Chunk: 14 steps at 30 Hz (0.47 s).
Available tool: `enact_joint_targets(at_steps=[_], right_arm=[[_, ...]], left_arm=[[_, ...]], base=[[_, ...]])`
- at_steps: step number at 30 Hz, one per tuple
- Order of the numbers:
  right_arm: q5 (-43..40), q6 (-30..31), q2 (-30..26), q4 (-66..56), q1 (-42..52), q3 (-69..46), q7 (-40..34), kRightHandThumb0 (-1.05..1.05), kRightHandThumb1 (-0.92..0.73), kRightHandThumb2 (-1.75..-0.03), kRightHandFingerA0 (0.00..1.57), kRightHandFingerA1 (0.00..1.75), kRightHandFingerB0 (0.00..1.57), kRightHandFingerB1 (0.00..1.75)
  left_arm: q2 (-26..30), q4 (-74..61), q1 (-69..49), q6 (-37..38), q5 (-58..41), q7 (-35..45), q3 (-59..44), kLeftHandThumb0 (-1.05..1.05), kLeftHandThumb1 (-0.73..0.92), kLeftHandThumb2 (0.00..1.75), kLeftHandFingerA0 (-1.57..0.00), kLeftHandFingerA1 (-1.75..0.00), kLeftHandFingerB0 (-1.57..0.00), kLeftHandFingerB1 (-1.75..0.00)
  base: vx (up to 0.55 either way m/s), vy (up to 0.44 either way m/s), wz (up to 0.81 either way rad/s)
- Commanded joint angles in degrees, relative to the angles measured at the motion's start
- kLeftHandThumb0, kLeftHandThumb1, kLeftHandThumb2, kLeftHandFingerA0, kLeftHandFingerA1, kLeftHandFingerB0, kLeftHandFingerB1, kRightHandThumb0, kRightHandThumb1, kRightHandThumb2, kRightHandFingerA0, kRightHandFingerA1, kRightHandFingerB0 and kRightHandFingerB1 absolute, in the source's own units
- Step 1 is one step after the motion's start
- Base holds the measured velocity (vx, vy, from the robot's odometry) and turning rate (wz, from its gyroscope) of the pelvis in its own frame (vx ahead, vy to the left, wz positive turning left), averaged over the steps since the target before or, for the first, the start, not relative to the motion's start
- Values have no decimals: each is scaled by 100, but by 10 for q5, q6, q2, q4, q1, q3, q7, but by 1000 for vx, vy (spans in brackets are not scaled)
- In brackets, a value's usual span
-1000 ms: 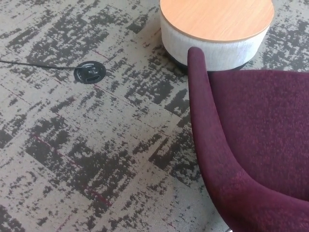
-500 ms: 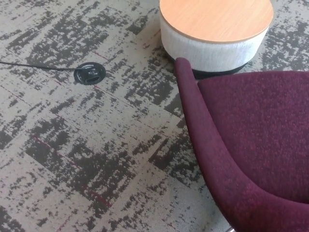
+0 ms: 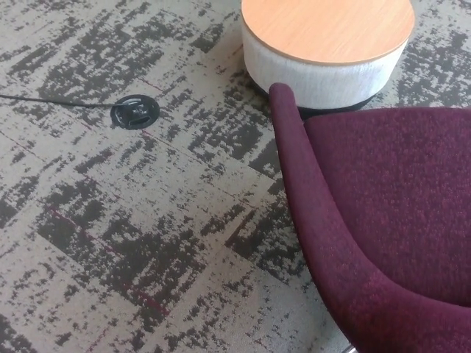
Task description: The robot walks towards a chair and uses its right hand to push it from the side in an anticlockwise direction to rotate it
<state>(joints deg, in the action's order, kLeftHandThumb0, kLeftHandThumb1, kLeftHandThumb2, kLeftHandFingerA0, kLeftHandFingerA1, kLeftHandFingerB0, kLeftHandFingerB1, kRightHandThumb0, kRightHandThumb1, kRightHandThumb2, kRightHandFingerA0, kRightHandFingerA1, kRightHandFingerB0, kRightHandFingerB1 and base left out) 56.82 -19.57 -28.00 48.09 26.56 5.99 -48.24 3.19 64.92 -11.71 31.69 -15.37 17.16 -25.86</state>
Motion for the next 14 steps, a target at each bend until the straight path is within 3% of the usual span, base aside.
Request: enact_joint_targets(at_steps=[1, 2, 3, 6, 7, 8, 9, 10, 11, 12, 13, 14], right_arm=[[-49, 43, 20, 144, -160, 22, 70, -73, -65, -103, 33, 95, 34, 93], [-49, 46, 21, 151, -169, 25, 77, -73, -65, -103, 33, 95, 34, 93], [-49, 47, 24, 169, -188, 32, 80, -75, -63, -101, 35, 97, 37, 96], [-54, 47, 29, 203, -216, 44, 79, -73, -64, -102, 34, 96, 36, 95], [-57, 47, 30, 208, -222, 45, 81, -73, -62, -101, 35, 97, 36, 95], [-62, 49, 32, 217, -238, 46, 89, -66, -92, -48, 10, 151, 4, 144], [-65, 51, 34, 222, -250, 46, 95, -66, -92, -48, 10, 151, 4, 144], [-70, 50, 35, 227, -259, 46, 102, -80, -62, -96, 31, 98, 32, 96], [-74, 48, 34, 232, -265, 46, 105, -68, -89, -48, 10, 149, 5, 142], [-77, 47, 33, 236, -269, 48, 106, -68, -89, -48, 10, 149, 5, 142], [-72, 37, 30, 243, -282, 58, 112, -74, -58, -93, 29, 95, 25, 90], [-71, 35, 29, 247, -285, 63, 111, -74, -58, -93, 27, 94, 22, 88]], left_arm=[[36, 34, 27, 21, 91, -116, 60, -78, 71, 106, -43, -69, -29, -50], [39, 34, 28, 19, 96, -121, 66, -78, 71, 106, -43, -69, -29, -50], [45, 36, 32, 6, 99, -128, 74, -74, 83, 65, -40, -54, -36, -34], [59, 40, 37, -7, 126, -165, 108, -67, 84, 65, -37, -49, -34, -33], [61, 42, 39, -11, 130, -171, 115, -67, 84, 65, -47, -52, -33, -32], [64, 45, 43, -21, 135, -183, 125, -64, 65, 102, -49, -64, -25, -48], [64, 48, 47, -27, 135, -189, 129, -64, 65, 102, -49, -64, -25, -48], [63, 50, 51, -36, 129, -192, 129, -67, 65, 100, -60, -71, -28, -49], [62, 51, 53, -39, 128, -195, 132, -67, 79, 64, -60, -66, -36, -33], [62, 52, 53, -38, 129, -198, 136, -67, 79, 64, -60, -66, -36, -33], [64, 53, 52, -41, 144, -214, 151, -66, 64, 100, -53, -67, -30, -49], [65, 55, 51, -41, 144, -217, 155, -65, 79, 64, -44, -54, -37, -33]], base=[[0, 0, 0], [0, 0, 0], [0, 0, 0], [0, 0, 0], [0, 0, 0], [0, 0, 0], [0, 0, 0], [0, 0, 0], [0, 0, 0], [0, 0, 0], [0, 0, 0], [0, 0, 0]])
